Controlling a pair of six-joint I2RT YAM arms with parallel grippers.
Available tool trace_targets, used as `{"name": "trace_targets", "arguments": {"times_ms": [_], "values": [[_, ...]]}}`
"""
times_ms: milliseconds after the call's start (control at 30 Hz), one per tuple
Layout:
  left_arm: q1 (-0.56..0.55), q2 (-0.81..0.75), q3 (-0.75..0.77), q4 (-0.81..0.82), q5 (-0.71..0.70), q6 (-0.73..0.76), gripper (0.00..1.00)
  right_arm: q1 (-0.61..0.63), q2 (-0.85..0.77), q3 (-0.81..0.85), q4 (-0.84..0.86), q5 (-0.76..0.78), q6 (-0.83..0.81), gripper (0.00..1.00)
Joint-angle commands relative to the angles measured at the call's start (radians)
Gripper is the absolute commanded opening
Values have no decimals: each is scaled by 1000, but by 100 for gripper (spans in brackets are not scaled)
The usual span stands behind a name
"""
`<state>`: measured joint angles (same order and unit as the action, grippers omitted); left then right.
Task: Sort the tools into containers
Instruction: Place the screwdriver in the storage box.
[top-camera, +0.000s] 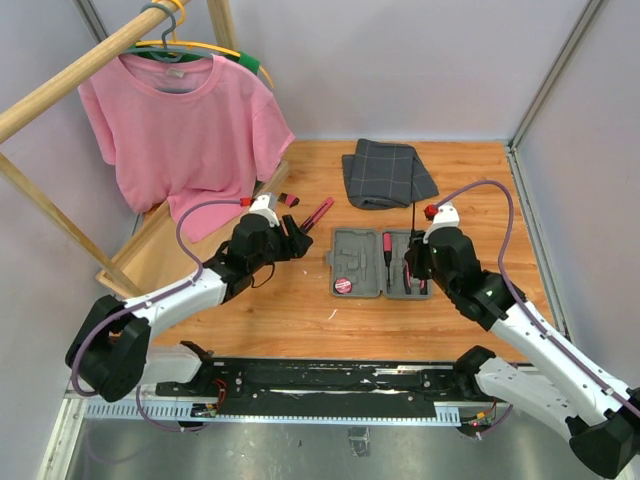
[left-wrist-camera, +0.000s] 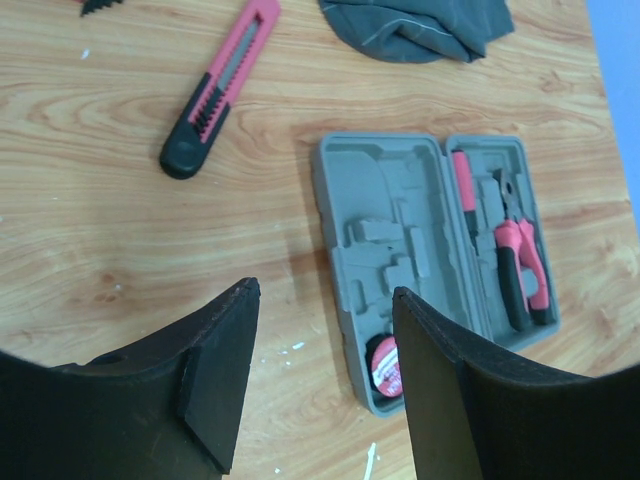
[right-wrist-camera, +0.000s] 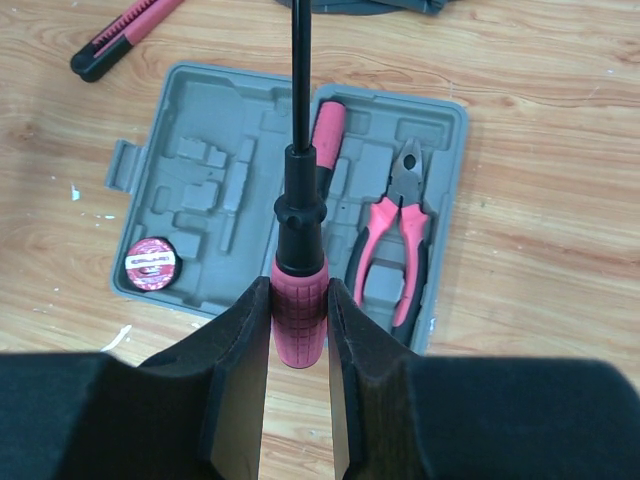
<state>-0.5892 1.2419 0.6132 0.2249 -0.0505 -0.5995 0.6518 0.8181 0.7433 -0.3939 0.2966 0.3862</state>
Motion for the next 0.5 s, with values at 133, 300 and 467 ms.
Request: {"name": "trace_targets", "arguments": {"times_ms": [133,300,467], "values": [[48,101,61,89,-29,36,60,-93,40,54,-80,-36,-72,1],[49,172,102,95,-59,83,58,-133,117,93,-142,-83,-74,2],[51,229,98,127,-1,111,56,-194,199,104,-153,-214,-44,3]]}}
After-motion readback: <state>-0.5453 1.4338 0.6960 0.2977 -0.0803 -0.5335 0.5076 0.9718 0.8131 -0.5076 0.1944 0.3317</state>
